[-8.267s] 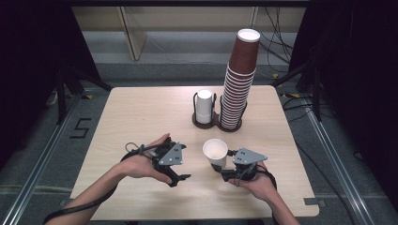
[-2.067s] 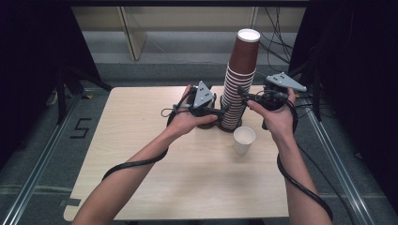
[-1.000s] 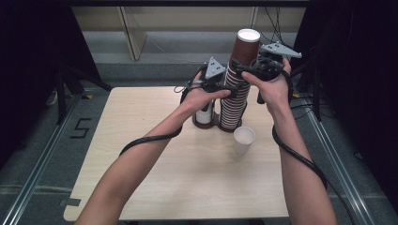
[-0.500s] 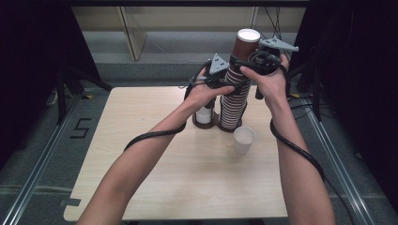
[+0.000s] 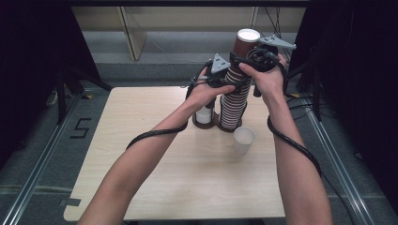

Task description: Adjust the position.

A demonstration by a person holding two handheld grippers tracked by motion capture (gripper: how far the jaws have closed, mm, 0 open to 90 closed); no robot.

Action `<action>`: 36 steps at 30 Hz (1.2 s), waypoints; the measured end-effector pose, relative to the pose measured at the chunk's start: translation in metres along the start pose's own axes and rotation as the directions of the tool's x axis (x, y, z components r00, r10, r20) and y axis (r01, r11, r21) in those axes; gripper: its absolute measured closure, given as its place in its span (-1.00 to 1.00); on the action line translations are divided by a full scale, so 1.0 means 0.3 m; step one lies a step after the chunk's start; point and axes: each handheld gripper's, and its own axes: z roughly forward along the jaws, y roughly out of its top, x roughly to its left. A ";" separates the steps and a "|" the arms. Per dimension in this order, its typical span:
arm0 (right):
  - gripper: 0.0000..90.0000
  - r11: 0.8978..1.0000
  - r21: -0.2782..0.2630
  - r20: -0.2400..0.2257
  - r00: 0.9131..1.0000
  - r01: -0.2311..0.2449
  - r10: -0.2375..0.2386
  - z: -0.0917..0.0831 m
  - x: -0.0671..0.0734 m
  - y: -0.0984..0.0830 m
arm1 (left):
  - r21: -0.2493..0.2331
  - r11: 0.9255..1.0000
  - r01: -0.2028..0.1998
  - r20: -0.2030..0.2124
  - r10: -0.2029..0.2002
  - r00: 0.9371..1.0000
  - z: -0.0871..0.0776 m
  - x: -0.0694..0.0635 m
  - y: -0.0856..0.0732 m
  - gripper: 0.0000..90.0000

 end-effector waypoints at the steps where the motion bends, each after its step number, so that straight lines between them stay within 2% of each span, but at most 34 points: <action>1: -0.69 1.000 -0.001 0.004 1.000 0.008 -0.008 0.000 -0.003 0.000 | 0.000 1.000 0.000 -0.001 0.000 1.000 -0.001 0.000 0.000 -0.76; 7: -0.67 1.000 -0.012 -0.002 1.000 -0.001 0.001 -0.003 -0.008 -0.001 | -0.007 1.000 -0.001 -0.005 0.001 1.000 -0.001 -0.003 -0.003 -0.76; 15: -0.66 1.000 0.003 0.002 1.000 -0.017 0.017 -0.011 -0.006 0.002 | -0.009 1.000 -0.001 -0.005 0.001 1.000 -0.001 -0.006 -0.003 -0.76; 22: -0.65 1.000 -0.017 0.008 1.000 0.005 -0.005 -0.004 -0.008 0.001 | -0.010 1.000 -0.002 -0.005 0.002 1.000 -0.002 -0.003 -0.003 -0.75; 24: -0.65 1.000 -0.016 0.007 1.000 -0.011 0.011 -0.006 -0.006 0.003 | -0.010 1.000 -0.001 -0.005 0.001 1.000 -0.002 -0.004 -0.003 -0.75; 29: -0.63 0.999 -0.033 0.003 1.000 0.002 -0.002 -0.008 -0.006 0.011 | -0.008 1.000 0.002 -0.008 -0.002 1.000 -0.001 -0.004 -0.003 -0.75; 36: -0.61 0.998 -0.059 0.011 1.000 -0.017 0.018 -0.017 -0.004 0.025 | -0.007 1.000 0.000 -0.008 0.000 1.000 0.000 -0.004 -0.003 -0.76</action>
